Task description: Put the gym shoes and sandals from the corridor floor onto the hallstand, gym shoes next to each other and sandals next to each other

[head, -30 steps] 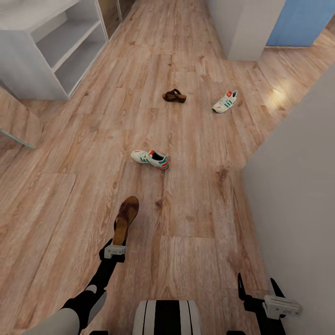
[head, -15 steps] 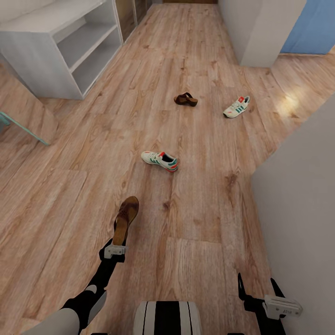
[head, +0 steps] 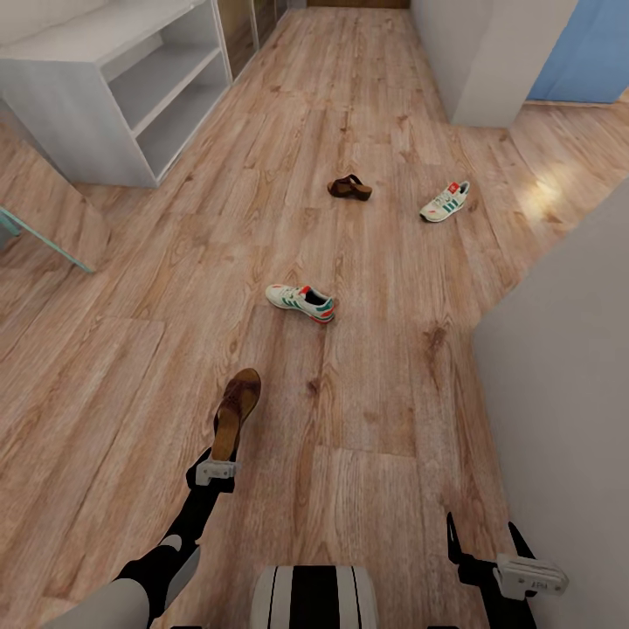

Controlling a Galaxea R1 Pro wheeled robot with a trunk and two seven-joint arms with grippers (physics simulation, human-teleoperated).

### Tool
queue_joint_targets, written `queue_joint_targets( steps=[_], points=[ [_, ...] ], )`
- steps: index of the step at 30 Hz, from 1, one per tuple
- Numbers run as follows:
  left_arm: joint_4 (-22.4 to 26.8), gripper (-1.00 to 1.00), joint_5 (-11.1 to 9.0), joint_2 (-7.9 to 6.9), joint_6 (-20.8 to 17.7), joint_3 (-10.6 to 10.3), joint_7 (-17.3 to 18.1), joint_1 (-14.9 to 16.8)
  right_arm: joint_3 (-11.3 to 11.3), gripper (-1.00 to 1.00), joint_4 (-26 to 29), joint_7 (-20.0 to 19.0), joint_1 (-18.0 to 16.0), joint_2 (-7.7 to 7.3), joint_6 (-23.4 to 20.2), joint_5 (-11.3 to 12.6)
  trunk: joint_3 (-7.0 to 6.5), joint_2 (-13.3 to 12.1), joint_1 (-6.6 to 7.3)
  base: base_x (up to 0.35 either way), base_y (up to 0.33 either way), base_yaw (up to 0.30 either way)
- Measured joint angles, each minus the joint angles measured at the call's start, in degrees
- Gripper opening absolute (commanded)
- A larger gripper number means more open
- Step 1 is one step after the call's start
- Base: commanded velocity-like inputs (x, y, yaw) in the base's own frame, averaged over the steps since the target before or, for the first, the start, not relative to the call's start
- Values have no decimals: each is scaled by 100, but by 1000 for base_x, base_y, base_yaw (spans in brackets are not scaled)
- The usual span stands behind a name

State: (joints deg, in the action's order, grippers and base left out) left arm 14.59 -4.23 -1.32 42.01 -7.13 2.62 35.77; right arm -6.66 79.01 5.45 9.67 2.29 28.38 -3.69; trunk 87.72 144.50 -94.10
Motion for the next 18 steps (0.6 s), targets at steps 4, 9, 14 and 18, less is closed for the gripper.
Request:
queue_joint_targets(
  steps=[4, 9, 14, 18],
  points=[
    [0, -100, 0, 0, 0, 0, 0, 0, -1, 100, 0, 0, 0, 0, 1, 0, -1, 0, 0, 0, 0, 3],
    [0, -100, 0, 0, 0, 0, -1, 0, -2, 100, 0, 0, 0, 0, -1, 0, -1, 0, 0, 0, 0, 1],
    [0, -100, 0, 0, 0, 0, -1, 0, -2, 100, 0, 0, 0, 0, -1, 0, -1, 0, 0, 0, 0, 0],
    [0, -100, 0, 0, 0, 0, -1, 0, -2, 100, 0, 0, 0, 0, 0, 0, -1, 0, 0, 0, 0, 0]
  ],
)
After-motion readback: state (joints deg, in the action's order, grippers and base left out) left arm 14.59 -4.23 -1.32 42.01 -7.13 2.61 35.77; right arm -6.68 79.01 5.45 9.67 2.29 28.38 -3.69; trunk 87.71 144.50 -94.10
